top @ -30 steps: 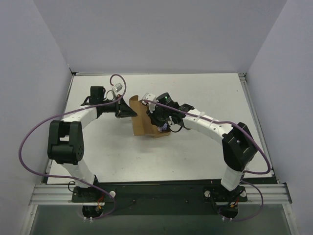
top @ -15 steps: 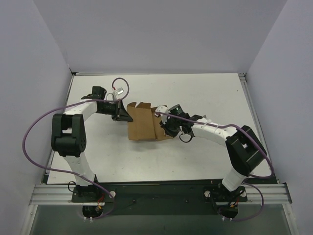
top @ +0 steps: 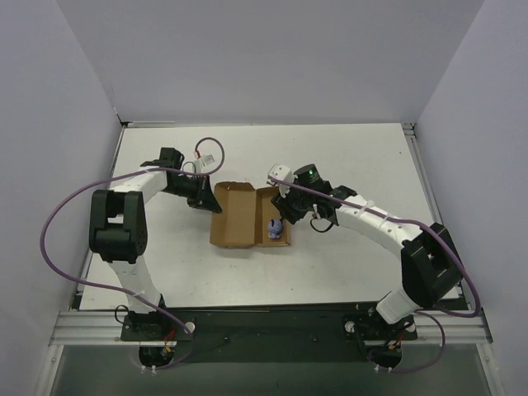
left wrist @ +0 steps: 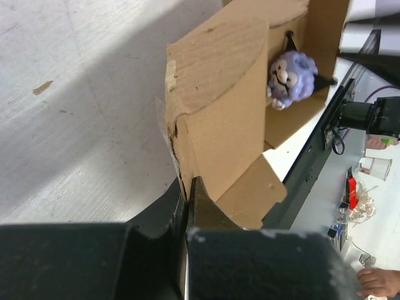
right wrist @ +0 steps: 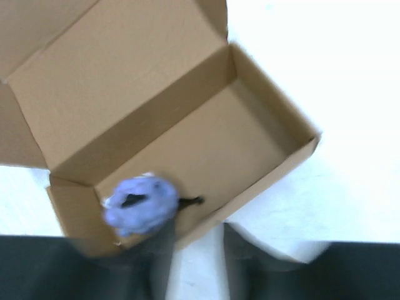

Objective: Unpack the express box

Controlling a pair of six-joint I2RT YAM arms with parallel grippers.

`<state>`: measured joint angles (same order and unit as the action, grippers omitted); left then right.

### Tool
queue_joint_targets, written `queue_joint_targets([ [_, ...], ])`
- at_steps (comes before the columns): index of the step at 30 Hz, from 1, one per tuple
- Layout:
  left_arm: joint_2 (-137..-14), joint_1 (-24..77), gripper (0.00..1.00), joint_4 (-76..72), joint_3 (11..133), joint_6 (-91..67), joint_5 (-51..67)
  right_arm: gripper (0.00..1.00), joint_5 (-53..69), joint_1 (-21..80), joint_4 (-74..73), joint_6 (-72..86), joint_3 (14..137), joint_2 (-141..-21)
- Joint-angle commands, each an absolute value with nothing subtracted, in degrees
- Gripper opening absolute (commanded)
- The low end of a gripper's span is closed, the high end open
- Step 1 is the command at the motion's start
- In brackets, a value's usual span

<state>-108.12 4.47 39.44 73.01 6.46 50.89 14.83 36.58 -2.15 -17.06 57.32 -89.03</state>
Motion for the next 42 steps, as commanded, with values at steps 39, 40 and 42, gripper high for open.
queue_joint_targets([
  [39, -105.5, 9.0, 0.02, 37.1, 73.7, 0.3, 60.7, 0.59, 35.2, 40.4, -14.2, -35.9, 69.0, -103.4],
  [40, -105.6, 9.0, 0.02, 37.2, 73.7, 0.3, 60.7, 0.56, 35.2, 40.4, -14.1, -35.8, 69.0, -103.5],
  [42, -105.8, 8.9, 0.02, 37.1, 73.7, 0.3, 60.7, 0.42, 34.6, 40.6, -13.7, -35.8, 69.0, -103.9],
])
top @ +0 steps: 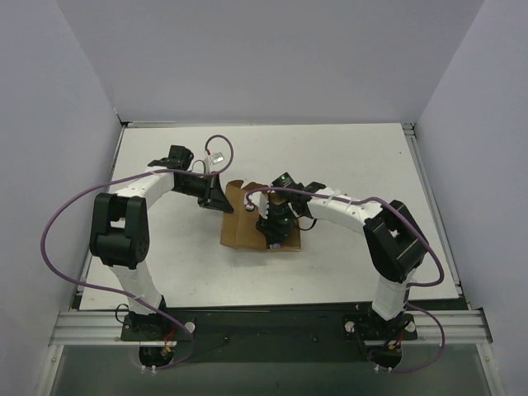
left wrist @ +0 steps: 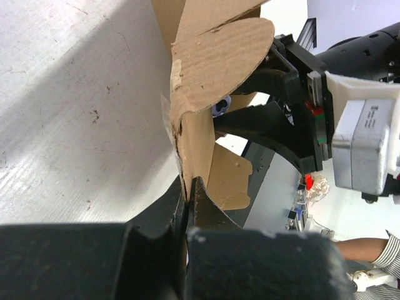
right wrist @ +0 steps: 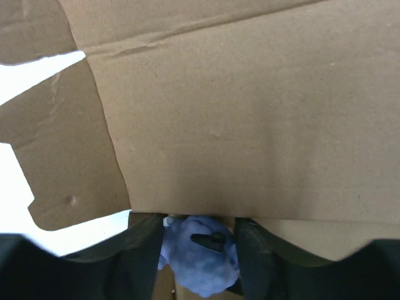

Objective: Unpack the express box

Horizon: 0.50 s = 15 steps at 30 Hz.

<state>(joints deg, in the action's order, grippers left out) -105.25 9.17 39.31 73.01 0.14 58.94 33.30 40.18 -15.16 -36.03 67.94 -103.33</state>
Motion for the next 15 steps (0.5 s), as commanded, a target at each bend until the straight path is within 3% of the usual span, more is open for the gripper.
queue_joint_targets([
  [1, -106.1, 8.8, 0.03, 37.1, 73.8, 0.3, 60.6, 0.35, 34.2, 40.5, -13.7, -35.8, 68.9, -103.8],
  [3, -106.3, 8.7, 0.02, 37.1, 74.0, 0.3, 60.8, 0.24, 32.8, 40.4, -13.6, -35.9, 68.6, -103.1],
  [4, -106.5, 8.5, 0.03, 36.9, 74.3, -1.2, 60.9, 0.13, 32.4, 40.3, -13.6, -35.7, 68.5, -102.7],
  [7, -107.0, 8.0, 0.02, 36.7, 74.6, -1.8, 61.1, 0.0, 31.9, 39.0, -13.6, -33.8, 68.9, -100.4],
  [15, -106.3, 6.5, 0.06, 37.1, 73.1, -2.5, 63.4, 0.0, 31.3, 36.4, -13.5, -19.2, 76.1, -92.2],
])
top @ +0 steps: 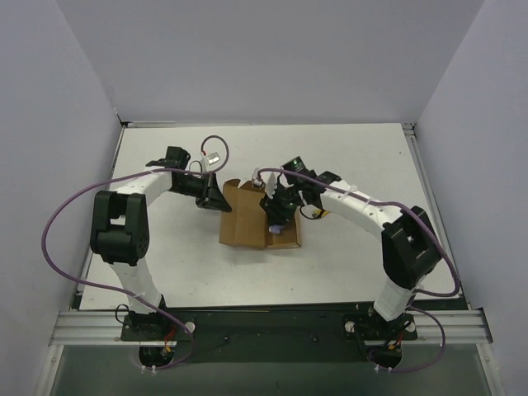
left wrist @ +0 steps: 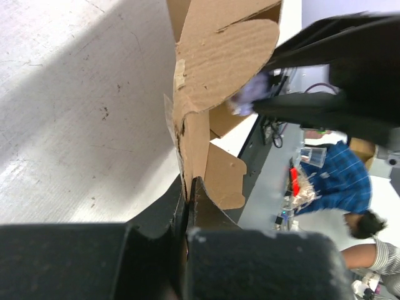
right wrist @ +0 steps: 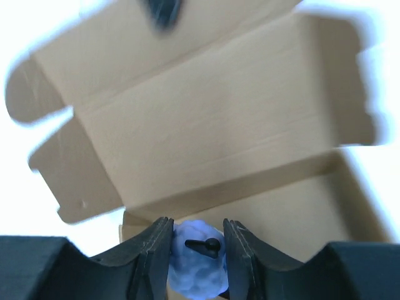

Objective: Unpack the express box

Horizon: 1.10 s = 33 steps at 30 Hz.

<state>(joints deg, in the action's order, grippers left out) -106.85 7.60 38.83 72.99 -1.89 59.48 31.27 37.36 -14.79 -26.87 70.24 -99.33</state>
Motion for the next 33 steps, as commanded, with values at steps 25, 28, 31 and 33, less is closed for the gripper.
queue_joint_targets([
  [25, -110.2, 7.1, 0.31, 24.4, 75.3, -20.5, 73.3, 0.0, -14.6, 19.2, -0.5, -45.9, 48.8, -78.8],
  [28, -110.0, 7.2, 0.37, 24.3, 75.5, -20.7, 73.0, 0.0, -14.8, 17.8, 3.2, -45.4, 44.7, -78.6],
  [31, -109.7, 7.2, 0.89, 24.3, 75.0, -20.5, 72.9, 0.0, -14.0, 17.0, 3.9, -43.8, 43.2, -79.2],
  [33, -109.3, 7.3, 0.92, 24.4, 74.2, -20.4, 72.9, 0.0, -12.7, 16.7, 3.9, -42.7, 43.0, -79.9],
])
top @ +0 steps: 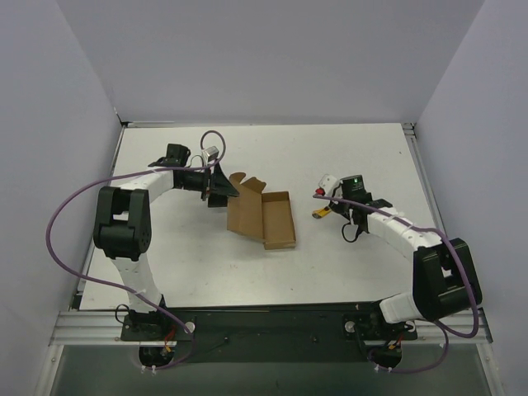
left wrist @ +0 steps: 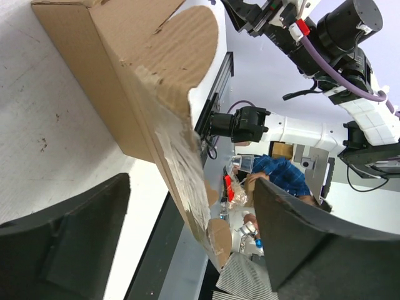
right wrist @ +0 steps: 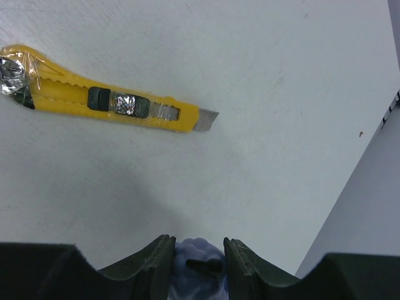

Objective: Unpack the express box

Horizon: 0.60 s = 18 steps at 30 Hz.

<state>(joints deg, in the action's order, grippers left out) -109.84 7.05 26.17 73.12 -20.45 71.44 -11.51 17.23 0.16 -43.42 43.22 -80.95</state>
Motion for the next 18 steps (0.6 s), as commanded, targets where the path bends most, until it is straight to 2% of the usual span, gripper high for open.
queue_joint_targets([
  [1, -109.2, 7.3, 0.92, 24.3, 74.0, -20.3, 72.9, 0.0, -12.6, 16.5, 3.9, -42.4, 43.0, -80.2],
  [14, -108.2, 7.2, 0.93, 24.0, 72.5, -19.9, 72.6, 0.0, -10.5, 16.3, 7.9, -39.8, 38.1, -81.7],
  [16, -108.4, 7.2, 0.93, 24.0, 72.3, -19.9, 72.5, 0.06, -10.0, 16.3, 7.0, -39.4, 38.1, -81.6],
  [17, -108.5, 7.2, 0.93, 24.0, 72.3, -19.9, 72.5, 0.18, -9.8, 16.4, 6.5, -39.1, 38.4, -81.4],
  [18, -108.6, 7.1, 0.93, 23.9, 72.3, -19.9, 72.5, 0.22, -9.3, 16.5, 5.3, -38.9, 38.5, -81.3],
])
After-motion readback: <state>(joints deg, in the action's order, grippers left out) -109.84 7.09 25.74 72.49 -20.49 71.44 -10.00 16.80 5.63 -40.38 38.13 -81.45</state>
